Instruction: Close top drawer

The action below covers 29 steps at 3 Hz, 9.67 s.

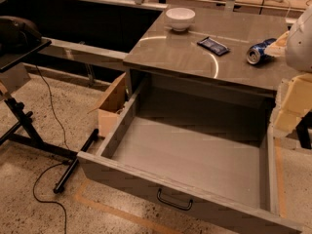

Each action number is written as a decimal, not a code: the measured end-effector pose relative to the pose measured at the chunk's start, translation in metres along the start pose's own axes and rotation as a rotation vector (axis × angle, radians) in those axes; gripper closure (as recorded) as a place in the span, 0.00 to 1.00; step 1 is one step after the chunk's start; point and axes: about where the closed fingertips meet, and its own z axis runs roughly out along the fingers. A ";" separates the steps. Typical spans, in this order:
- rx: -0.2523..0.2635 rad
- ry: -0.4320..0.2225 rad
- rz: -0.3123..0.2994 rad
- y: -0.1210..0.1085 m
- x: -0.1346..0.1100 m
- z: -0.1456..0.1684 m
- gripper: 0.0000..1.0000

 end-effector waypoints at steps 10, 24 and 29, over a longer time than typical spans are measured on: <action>-0.073 -0.035 0.311 0.105 0.118 0.151 0.47; -0.057 0.016 0.211 0.188 0.109 0.201 1.00; 0.190 -0.063 0.132 0.132 0.089 0.256 1.00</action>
Offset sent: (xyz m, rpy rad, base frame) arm 0.0132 -0.0437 -0.0731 0.0420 -0.1530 -0.1926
